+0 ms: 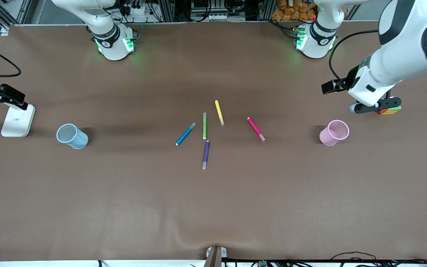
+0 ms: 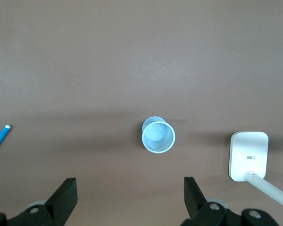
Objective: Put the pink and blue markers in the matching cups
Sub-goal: 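Move the left gripper toward the pink marker while the right gripper starts reaching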
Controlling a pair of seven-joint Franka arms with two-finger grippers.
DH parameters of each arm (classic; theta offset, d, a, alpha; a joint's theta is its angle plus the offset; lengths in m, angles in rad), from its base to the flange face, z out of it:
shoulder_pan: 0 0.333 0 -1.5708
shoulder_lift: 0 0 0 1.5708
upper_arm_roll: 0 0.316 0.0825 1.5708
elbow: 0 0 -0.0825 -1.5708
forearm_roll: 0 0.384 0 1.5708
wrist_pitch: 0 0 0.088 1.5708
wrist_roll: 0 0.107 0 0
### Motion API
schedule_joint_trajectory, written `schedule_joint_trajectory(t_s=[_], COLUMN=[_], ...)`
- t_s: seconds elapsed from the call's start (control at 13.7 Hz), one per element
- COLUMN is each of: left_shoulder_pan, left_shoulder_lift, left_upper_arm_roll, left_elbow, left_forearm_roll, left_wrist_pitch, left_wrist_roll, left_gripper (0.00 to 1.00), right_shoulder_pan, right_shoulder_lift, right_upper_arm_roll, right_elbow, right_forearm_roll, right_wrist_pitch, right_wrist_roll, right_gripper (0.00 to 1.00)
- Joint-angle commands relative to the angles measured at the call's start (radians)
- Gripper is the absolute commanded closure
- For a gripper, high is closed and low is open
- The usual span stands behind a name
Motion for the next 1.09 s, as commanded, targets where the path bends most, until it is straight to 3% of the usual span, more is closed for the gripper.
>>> schedule_joint_trajectory(t_s=[0.0, 0.36, 0.66, 1.02], left_shoulder_pan=[0.002, -0.018, -0.055, -0.060], left_shoulder_lift=[-0.003, 0.127, 0.230, 0.331], left_upper_arm_roll=[-0.016, -0.073, -0.091, -0.091], left_elbow=[-0.071, -0.072, -0.072, -0.063], left_forearm_roll=[-0.012, -0.013, -0.013, -0.050], left_wrist_pitch=[0.074, 0.101, 0.182, 0.246], left_wrist_roll=[-0.079, -0.308, -0.464, -0.477], left_gripper=[0.00, 0.00, 0.00, 0.00], right_shoulder_pan=[-0.016, -0.024, -0.010, 0.022], right_shoulder_lift=[0.043, 0.064, 0.104, 0.161], right_upper_arm_roll=[0.009, 0.009, 0.010, 0.012], right_elbow=[0.031, 0.034, 0.095, 0.098], right_forearm_roll=[0.002, 0.015, 0.018, 0.121], right_wrist_pitch=[-0.006, -0.002, 0.006, 0.013], right_wrist_roll=[-0.011, 0.005, 0.057, 0.160], right_gripper=[0.00, 0.00, 0.00, 0.00])
